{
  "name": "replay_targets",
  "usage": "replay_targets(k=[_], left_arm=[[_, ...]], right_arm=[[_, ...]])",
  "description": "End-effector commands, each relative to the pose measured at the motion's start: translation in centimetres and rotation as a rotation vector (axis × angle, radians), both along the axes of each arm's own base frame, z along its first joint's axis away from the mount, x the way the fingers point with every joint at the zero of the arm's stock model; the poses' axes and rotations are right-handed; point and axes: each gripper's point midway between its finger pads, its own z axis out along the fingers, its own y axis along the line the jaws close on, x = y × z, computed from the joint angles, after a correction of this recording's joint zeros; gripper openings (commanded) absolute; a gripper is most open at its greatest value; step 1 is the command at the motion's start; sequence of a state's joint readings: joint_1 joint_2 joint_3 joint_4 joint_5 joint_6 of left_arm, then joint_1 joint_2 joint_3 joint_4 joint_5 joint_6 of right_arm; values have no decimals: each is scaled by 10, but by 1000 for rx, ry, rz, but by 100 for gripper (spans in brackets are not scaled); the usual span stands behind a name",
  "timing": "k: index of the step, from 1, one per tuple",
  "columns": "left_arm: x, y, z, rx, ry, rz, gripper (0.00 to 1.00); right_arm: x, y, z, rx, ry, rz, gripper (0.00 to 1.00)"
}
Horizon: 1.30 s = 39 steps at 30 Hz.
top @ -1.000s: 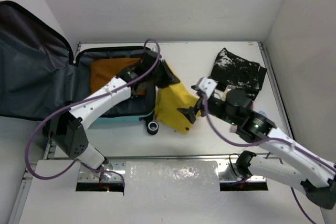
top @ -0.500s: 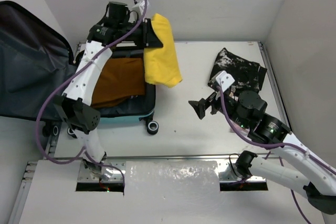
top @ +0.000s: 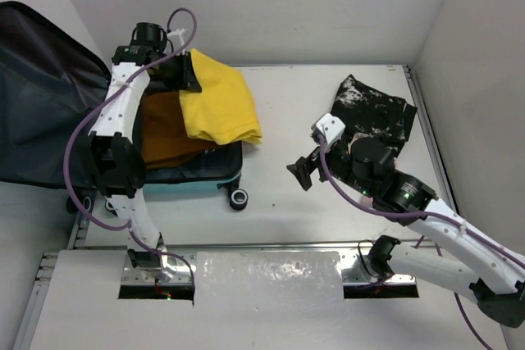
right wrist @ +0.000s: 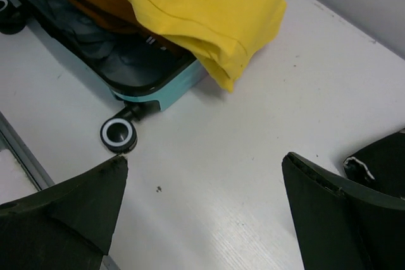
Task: Pack the luggage
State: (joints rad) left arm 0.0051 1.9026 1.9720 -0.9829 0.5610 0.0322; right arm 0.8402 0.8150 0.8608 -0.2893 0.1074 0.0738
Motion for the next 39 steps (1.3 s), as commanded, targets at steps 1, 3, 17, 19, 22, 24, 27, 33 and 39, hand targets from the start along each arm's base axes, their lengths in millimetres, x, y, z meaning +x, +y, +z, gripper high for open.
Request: replay_targets(k=[1,3,17,19,22,24,27,33,39], left_arm=[[18,66,-11,364,-63,180,0],[19,113,-26,491,-35,284,0],[61,209,-64,762,-31,436,0],[61,221,-75,806,12,504,4],[56,251,-62,928,32,710,95],[55,268,-29,977,-26,866,100],[35,285,42,954,-148,1170,100],[31,212,79,443,-371,1013,100],[-23,118,67,-80,-279,851,100]], right_arm=[[-2,7,9,27,6,26,99],[-3,11,1,21,19,45,99],[-2,34,-19,1,43,131,99],[-1,36,-22,-11,54,141,99],[16,27,-28,-48,70,28,99],[25,19,-35,-74,101,-45,99],[43,7,-40,-98,170,-162,99],[98,-39,-42,-65,284,-406,99],[190,-124,-52,-233,338,-679,99]])
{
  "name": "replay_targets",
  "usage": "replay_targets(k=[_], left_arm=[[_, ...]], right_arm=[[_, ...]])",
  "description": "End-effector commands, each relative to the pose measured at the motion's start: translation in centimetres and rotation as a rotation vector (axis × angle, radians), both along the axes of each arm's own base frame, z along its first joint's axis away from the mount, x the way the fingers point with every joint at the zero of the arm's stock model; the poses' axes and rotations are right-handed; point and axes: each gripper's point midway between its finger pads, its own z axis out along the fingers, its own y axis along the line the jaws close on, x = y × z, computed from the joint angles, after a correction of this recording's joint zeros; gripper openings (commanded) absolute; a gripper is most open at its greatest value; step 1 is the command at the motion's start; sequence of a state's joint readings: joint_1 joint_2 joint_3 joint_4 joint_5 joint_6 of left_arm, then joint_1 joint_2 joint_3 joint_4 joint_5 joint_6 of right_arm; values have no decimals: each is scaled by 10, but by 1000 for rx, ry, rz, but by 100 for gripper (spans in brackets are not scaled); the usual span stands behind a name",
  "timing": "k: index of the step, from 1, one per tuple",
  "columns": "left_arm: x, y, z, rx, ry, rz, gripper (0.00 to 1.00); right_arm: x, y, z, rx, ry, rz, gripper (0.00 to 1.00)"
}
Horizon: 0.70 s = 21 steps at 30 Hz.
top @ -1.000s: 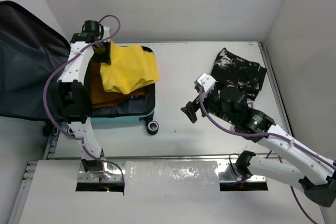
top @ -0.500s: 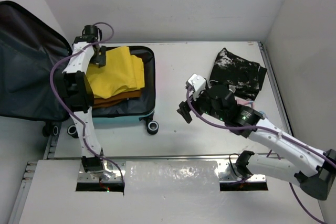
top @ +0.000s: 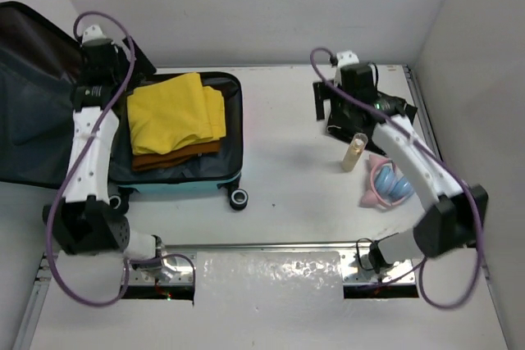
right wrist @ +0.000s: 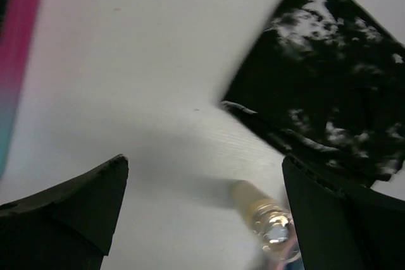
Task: Pack the luggage
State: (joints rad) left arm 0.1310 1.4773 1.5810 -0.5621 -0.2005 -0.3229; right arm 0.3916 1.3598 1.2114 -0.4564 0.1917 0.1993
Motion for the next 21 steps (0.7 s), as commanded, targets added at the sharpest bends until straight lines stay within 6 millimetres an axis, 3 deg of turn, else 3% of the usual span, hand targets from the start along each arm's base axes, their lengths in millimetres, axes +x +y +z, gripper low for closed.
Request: replay_targets(k=[1,2,3,5,6,7,8,9,11,12,17,21], left_arm=[[-17,-56,-9,-301,-80,-148,100],[-29,-59,-30,-324,-82,-149,100],[-51,-61,-10,-339,-170,-145,100],[-68,-67,-24,-337,-190,-171,100],[-79,-73,-14,-316,-224,-219,100],[-86,-75,-23,-307,-190,-230,100],[-90,-76,-32,-284,-158,-244,100],[-93,-78,-36,-266,-144,-272,100],[-97,-75,-53,-237,-90,-271,100],[-98,-75,-63,-223,-63,-284,100],[-100,-99,-59,-269,-105,-408,100],[-103,-97,-60,-254,-98,-403,100]], right_arm=[[48,-32,-2,-126,46,-85,99],[58,-36,-5,-150,55,-91,99],[78,-44,-13,-190,74,-86,99],[98,-49,-33,-225,143,-51,99],[106,-58,-39,-249,179,-78,99],[113,-71,-46,-281,224,-128,99],[137,-78,-15,-289,165,-206,99],[140,-80,-58,-313,290,-236,99],[159,-79,-60,-298,277,-299,99],[165,-78,-81,-291,294,-331,99],[162,-85,-131,-340,349,-397,99],[158,-89,-159,-407,440,-385,96]])
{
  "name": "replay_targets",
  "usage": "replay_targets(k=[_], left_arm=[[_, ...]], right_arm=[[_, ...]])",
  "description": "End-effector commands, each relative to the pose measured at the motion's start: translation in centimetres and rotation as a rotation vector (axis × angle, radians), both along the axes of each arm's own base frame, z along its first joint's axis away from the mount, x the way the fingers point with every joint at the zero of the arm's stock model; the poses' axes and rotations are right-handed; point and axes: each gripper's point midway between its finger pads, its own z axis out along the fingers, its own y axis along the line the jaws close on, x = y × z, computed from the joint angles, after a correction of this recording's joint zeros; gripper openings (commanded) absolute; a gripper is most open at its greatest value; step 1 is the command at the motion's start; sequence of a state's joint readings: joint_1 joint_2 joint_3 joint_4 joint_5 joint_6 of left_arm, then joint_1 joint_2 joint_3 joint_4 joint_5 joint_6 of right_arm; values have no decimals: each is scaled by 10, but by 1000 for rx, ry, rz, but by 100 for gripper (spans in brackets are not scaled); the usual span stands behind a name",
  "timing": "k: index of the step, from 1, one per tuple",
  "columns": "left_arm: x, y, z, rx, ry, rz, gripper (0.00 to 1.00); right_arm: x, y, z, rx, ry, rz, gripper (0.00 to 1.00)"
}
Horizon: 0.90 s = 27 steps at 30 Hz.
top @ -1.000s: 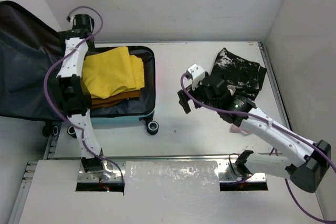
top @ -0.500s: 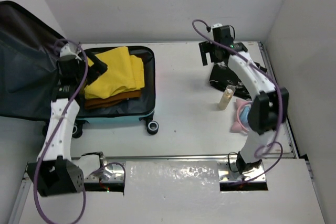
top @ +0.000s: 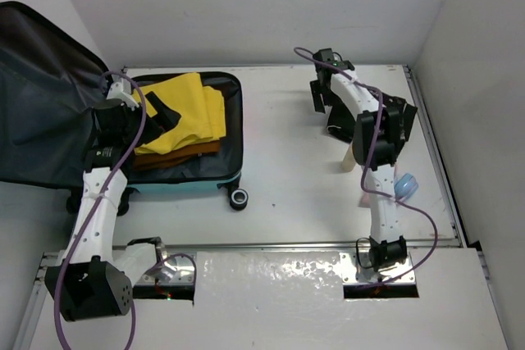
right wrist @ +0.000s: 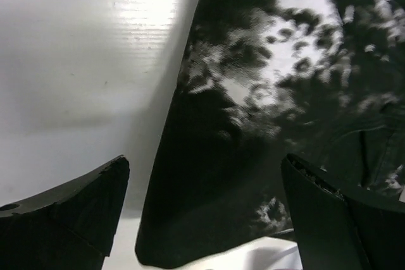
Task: Pack the luggage
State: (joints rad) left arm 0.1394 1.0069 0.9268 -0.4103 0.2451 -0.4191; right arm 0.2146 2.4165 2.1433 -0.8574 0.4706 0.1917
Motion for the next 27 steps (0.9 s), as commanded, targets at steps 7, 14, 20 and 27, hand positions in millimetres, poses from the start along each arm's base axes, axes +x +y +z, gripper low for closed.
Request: replay_targets(k=[7,14,20,27], left_arm=[[1,-8,28,26,-111,-64,100],[2,-17,30,29,-110,-83,100],[7,-63,41,-47,-128,-133,100],[36,-151,48,-359,-194,-264,100]], right_arm=[[-25,-12,-45,-57,189,-35,89],[-24,-14,-28,-29,139,-15,12],[5,22,36,134,-68,163,0],[-21,137,111,345,-188,641,0]])
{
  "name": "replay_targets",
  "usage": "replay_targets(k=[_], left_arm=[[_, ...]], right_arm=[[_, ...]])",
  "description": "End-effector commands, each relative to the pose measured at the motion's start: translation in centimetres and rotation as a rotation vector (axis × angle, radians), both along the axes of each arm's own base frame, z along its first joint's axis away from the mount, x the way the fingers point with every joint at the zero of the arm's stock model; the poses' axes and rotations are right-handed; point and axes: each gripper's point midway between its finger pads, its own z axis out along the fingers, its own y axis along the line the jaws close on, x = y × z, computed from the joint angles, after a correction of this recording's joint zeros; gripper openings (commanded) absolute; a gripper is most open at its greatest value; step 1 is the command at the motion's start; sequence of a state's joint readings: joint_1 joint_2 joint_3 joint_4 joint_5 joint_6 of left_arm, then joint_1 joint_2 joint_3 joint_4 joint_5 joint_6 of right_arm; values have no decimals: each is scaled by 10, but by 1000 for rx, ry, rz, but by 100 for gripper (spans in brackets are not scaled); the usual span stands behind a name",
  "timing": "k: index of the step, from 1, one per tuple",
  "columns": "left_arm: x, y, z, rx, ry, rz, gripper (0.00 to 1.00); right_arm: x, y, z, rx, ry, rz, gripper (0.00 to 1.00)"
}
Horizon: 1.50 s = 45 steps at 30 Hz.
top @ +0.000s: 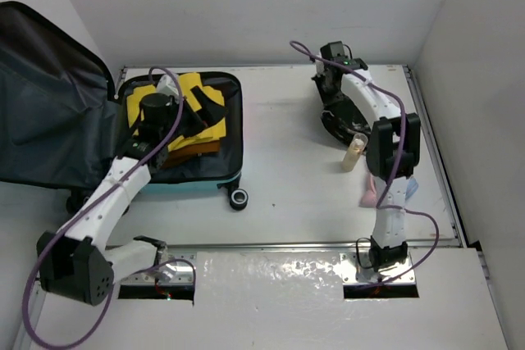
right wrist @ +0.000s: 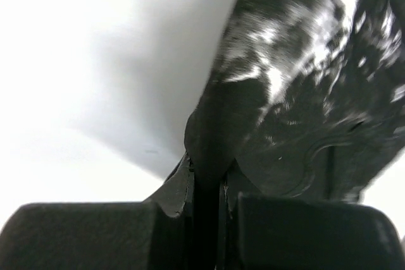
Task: Pack the luggage
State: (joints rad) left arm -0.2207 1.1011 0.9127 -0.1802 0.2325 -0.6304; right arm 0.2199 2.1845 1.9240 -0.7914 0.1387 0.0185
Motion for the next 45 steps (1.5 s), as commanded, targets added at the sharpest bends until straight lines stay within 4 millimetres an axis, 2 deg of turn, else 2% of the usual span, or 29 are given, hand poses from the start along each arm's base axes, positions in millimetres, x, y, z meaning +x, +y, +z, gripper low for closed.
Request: replay_targets(k=[1,2,3,5,6,7,8,10,11,12,13,17,19,26,27,28,29,30,31,32,33,34,36,37,38,39,41,43,45], left_arm=[[32,-34,22,-226,-62,1,100],[38,-41,19,-240,-53,-1,100],[41,-59,19,-257,-55,-28,100],[62,-79,3,-290,4,-18,100],[65,-94,-1,-312,16,-42,100],[76,-108,-14,-336,60,-53,100],[80,-120,-17,-354,71,-71,100],[91,-139,-34,-387,131,-94,100],[91,-146,-36,-397,138,-101,100],[95,-149,-46,-408,163,-79,100],[95,-153,-47,-412,165,-77,100],[94,-172,-57,-414,217,-55,100],[89,-176,-79,-373,304,-31,100],[82,-186,-105,-325,387,-1,97],[82,-187,-106,-327,390,-5,77],[86,-188,-101,-341,367,-12,63],[88,-189,-102,-333,358,-31,39],[97,-192,-86,-342,324,-49,5],[105,-188,-78,-331,302,-63,1],[108,-188,-71,-265,250,-132,0],[116,-185,-59,-218,212,-155,0],[127,-174,-33,-148,198,-162,0],[135,-158,-21,30,136,-254,0],[138,-135,-7,86,152,-248,0],[138,-122,-1,143,124,-275,0],[141,-97,-1,152,146,-266,0],[131,-84,10,114,126,-378,0],[126,-46,6,108,169,-391,0],[121,-34,6,138,172,-412,0]], right_arm=[[-1,109,81,166,-230,369,0],[-6,119,84,176,-243,391,0],[-17,122,72,176,-219,400,0],[-23,137,94,234,-311,394,0],[-37,138,75,258,-276,398,0],[-39,147,99,318,-360,403,0],[-53,146,81,336,-332,408,0],[-61,157,103,423,-409,403,0],[-66,159,103,449,-413,411,0],[-77,159,90,465,-387,402,0],[-79,163,99,490,-418,414,0],[-97,167,94,541,-421,421,0],[-102,174,103,585,-452,432,0],[-133,187,127,695,-550,495,0],[-139,192,139,728,-579,533,0],[-146,193,135,743,-570,556,0],[-152,196,138,762,-577,576,0],[-159,198,148,781,-596,607,2],[-162,196,150,777,-599,619,14],[-166,194,147,765,-597,629,73],[-173,188,154,759,-604,629,93],[-175,181,156,734,-611,609,99],[-184,168,152,679,-576,585,99],[-187,156,168,657,-626,555,99],[-192,148,165,631,-601,525,99],[-195,141,166,610,-595,501,99],[-199,125,174,582,-619,437,99],[-205,118,179,579,-645,418,99],[-207,114,182,567,-658,420,99]])
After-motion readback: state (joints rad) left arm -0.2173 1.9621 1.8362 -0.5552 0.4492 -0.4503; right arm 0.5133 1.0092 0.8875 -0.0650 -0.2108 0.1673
